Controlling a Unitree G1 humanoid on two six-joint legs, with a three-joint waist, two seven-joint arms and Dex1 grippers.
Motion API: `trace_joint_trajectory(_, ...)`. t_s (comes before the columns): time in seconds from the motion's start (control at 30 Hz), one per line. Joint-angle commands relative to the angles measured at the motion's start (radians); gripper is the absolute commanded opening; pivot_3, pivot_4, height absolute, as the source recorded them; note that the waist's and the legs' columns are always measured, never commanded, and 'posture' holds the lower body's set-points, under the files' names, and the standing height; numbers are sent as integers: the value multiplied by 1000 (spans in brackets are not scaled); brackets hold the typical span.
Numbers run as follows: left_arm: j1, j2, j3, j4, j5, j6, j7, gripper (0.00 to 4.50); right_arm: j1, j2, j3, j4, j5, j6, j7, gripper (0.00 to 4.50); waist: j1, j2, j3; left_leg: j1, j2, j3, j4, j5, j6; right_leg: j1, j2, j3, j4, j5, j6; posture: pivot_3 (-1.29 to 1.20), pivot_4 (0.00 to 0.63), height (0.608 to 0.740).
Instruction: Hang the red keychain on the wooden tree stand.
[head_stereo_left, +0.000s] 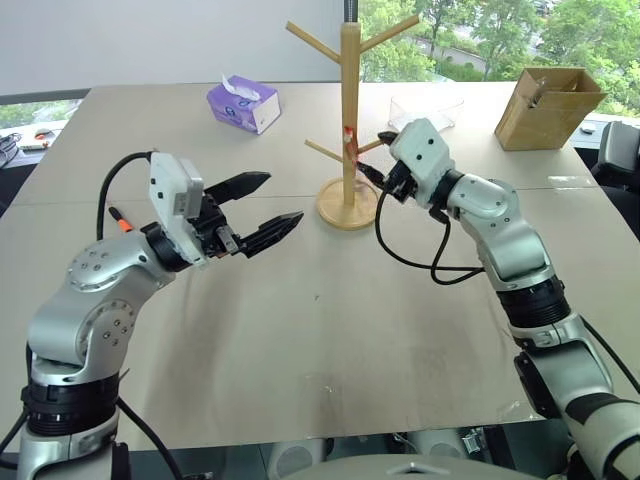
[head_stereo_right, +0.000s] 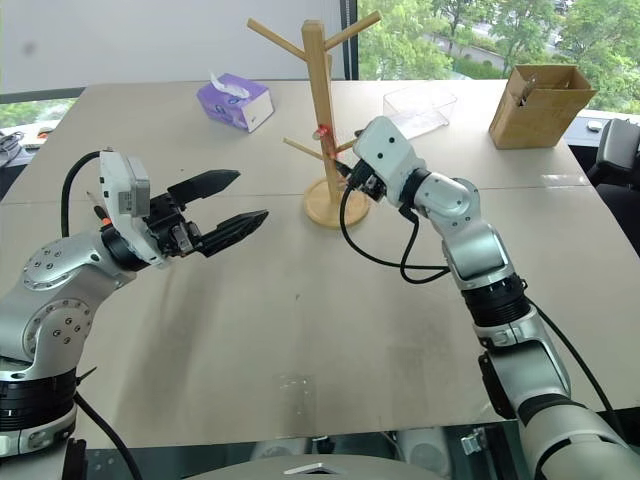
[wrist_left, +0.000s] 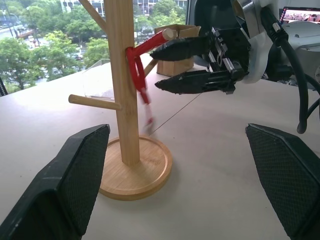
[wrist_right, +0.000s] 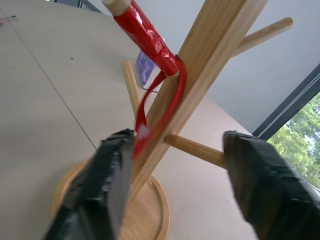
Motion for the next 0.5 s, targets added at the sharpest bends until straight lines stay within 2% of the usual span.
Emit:
trace_joint_trajectory(0.03,-19,-32,7,-8,31,-12,66,4500,39,-8,-72,-83,48,-5,-7,4351,2,0,0,0,0,0,0,0,0,0,0,0,0,0,0,0,150,740)
trace_joint_trajectory(0.3,-64,-264,-21,171,315,-102,458,4500,233,-7,-285,-46,126,-41,-124,4351,5,-1,0,1,-1,0,0,0,0,1,-1,0,1,0,0,0,150,740)
trace_joint_trajectory(0.4,-57,-341,-13,251,366,-178,510,4500,266,-7,-337,42,114,-114,-179,4351,3,-1,0,1,-1,1,0,0,0,1,0,1,0,0,0,0,150,740)
trace_joint_trajectory(0.5,-46,-370,-16,321,417,-230,532,4500,275,9,-380,123,123,-168,-225,4351,-2,-1,0,2,-1,2,0,0,0,1,1,2,1,0,0,0,150,740)
